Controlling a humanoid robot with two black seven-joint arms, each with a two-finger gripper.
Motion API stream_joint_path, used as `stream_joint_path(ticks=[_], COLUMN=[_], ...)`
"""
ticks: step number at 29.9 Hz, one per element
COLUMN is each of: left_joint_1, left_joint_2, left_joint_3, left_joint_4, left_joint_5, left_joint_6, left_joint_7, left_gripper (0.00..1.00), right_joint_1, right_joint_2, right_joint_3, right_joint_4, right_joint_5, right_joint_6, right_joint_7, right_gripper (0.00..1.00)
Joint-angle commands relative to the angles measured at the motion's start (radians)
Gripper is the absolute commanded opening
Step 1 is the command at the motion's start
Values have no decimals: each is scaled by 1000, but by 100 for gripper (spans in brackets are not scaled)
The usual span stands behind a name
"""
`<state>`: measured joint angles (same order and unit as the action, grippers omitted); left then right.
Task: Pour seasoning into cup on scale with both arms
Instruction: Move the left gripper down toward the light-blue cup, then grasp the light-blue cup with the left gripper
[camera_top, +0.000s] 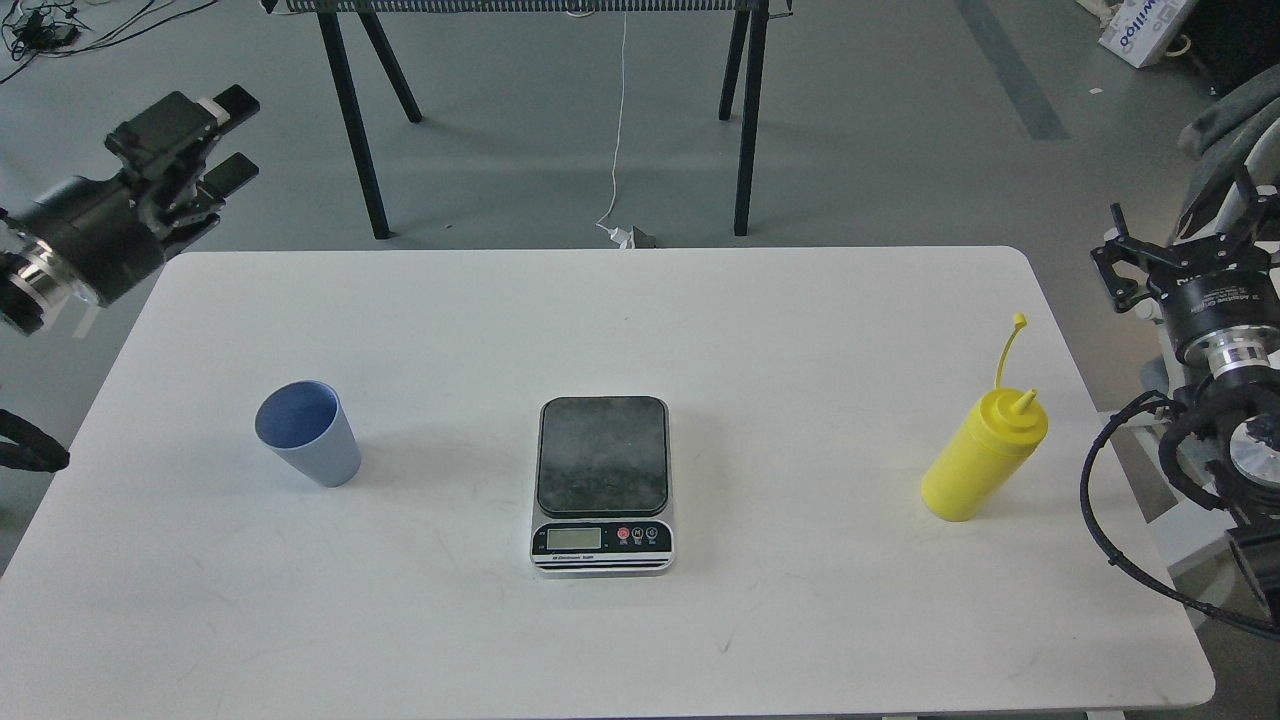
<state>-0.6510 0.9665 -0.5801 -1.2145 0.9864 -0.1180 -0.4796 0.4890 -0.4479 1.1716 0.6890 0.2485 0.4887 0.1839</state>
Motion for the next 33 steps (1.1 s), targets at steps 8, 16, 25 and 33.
stream_joint_path(ticks=[8, 16, 25, 33], left_joint_1=[4, -4, -7, -12], left_joint_2=[-42, -91, -157, -155], left_joint_3=[181, 351, 442, 447], left_joint_4=[128, 306, 424, 425], left_joint_5=[823, 859, 857, 854], left_joint_6=[257, 324, 354, 356], left_joint_7=[-4, -9, -9, -9], left_gripper=[83, 66, 48, 6], right_joint_1=[-13, -23, -24, -24], right_joint_2=[-37, -37, -38, -38], right_joint_3=[13, 13, 14, 14], right_joint_4=[10, 12, 12, 10], right_joint_5=[0, 0, 0, 0], right_joint_6=[0, 0, 0, 0], right_joint_7=[0, 0, 0, 0], right_gripper=[100, 100, 100, 100])
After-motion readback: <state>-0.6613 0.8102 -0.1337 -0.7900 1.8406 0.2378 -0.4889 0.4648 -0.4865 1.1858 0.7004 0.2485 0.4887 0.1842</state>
